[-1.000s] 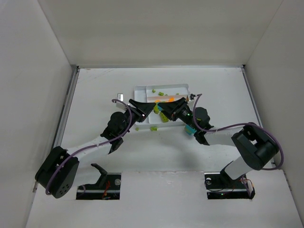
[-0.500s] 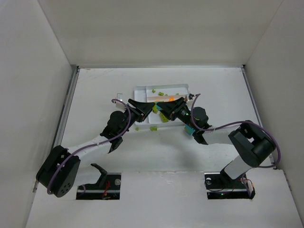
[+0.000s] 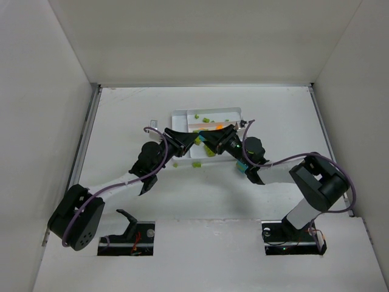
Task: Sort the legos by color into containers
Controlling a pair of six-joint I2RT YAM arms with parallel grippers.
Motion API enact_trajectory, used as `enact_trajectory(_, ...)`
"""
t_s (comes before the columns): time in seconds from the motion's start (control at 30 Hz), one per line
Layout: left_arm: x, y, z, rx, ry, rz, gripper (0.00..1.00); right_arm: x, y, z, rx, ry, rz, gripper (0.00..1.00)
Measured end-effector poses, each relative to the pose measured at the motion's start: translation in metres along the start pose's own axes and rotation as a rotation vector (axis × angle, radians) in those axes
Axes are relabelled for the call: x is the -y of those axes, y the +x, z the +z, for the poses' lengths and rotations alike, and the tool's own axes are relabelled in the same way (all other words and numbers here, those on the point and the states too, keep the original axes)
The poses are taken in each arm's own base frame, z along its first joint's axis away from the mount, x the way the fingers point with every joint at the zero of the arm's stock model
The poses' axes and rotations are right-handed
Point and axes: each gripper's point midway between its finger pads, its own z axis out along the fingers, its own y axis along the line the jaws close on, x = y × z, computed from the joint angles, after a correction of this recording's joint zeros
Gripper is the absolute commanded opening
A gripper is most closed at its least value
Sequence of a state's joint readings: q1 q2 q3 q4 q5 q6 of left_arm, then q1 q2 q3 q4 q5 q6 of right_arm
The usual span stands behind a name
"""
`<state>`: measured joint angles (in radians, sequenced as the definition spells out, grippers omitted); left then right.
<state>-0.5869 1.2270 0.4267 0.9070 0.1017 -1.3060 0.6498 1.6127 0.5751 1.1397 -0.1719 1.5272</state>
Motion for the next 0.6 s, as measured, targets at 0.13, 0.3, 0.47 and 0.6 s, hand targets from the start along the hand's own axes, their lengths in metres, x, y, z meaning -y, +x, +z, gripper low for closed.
enact_trajectory(0.13, 0.002, 0.000, -0.001, 0.001, 0.004, 0.001, 0.17, -0.002, 0.000, 0.000, 0.001, -0.008, -0.003, 0.23)
enact_trajectory(0.3, -0.001, 0.007, -0.006, -0.042, 0.003, 0.025, 0.15, 0.002, -0.002, -0.016, 0.005, -0.001, -0.013, 0.23)
enact_trajectory(0.47, -0.027, -0.016, -0.008, 0.047, -0.086, 0.123, 0.16, 0.022, -0.031, -0.044, 0.089, 0.053, -0.047, 0.23)
enact_trajectory(0.6, -0.055, -0.009, -0.001, 0.032, -0.198, 0.247, 0.16, 0.042, -0.032, -0.057, 0.094, 0.114, -0.083, 0.23)
